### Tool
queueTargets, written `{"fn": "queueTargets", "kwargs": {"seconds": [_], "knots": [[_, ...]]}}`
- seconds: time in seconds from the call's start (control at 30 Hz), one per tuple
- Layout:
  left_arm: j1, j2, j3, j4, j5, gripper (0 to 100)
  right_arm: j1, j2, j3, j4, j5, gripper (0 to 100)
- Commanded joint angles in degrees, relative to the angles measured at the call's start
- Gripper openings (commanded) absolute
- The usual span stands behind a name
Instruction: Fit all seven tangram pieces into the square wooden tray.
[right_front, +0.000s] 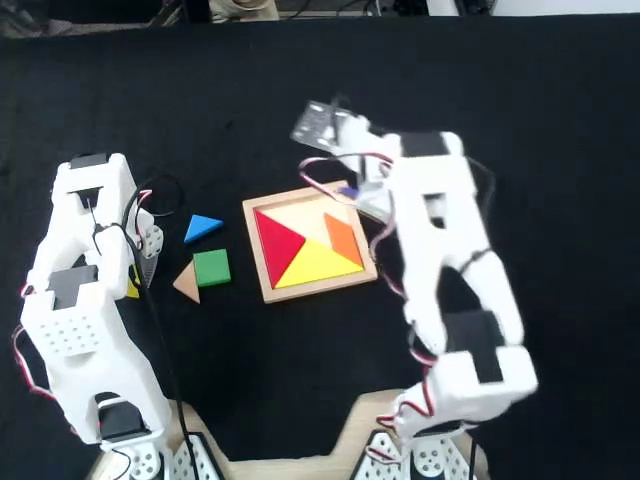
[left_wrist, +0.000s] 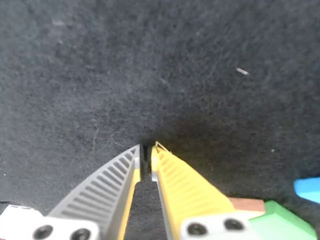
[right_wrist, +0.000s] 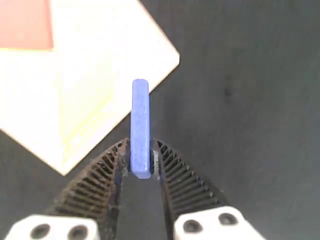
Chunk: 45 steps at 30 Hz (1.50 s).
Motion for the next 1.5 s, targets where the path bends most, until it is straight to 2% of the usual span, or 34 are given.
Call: {"fn": "queueTargets", "kwargs": {"seconds": [0.0, 0.23, 0.37, 0.57, 0.87, 1.47], "knots": [[2.07, 0.18, -1.54, -0.97, 0.18, 6, -4.31, 6.37, -11.91, 3.96, -1.67, 1.1], [2.07, 0.18, -1.54, -0.97, 0.18, 6, -7.65, 24.66, -41.80, 20.84, -1.14, 1.1], [2.07, 0.18, -1.54, -0.97, 0.18, 6, -7.91, 34.42, -58.07, 29.63, 2.20, 1.1], [2.07, 0.18, -1.54, -0.97, 0.18, 6, -7.56, 46.81, -74.42, 33.76, 2.02, 1.1], [2.07, 0.18, -1.54, -0.97, 0.18, 6, -8.18, 49.36, -74.42, 33.93, 0.44, 1.1], [2.07, 0.18, -1.54, -0.97, 0.18, 6, -9.49, 49.10, -65.63, 33.85, -0.09, 1.1]]}}
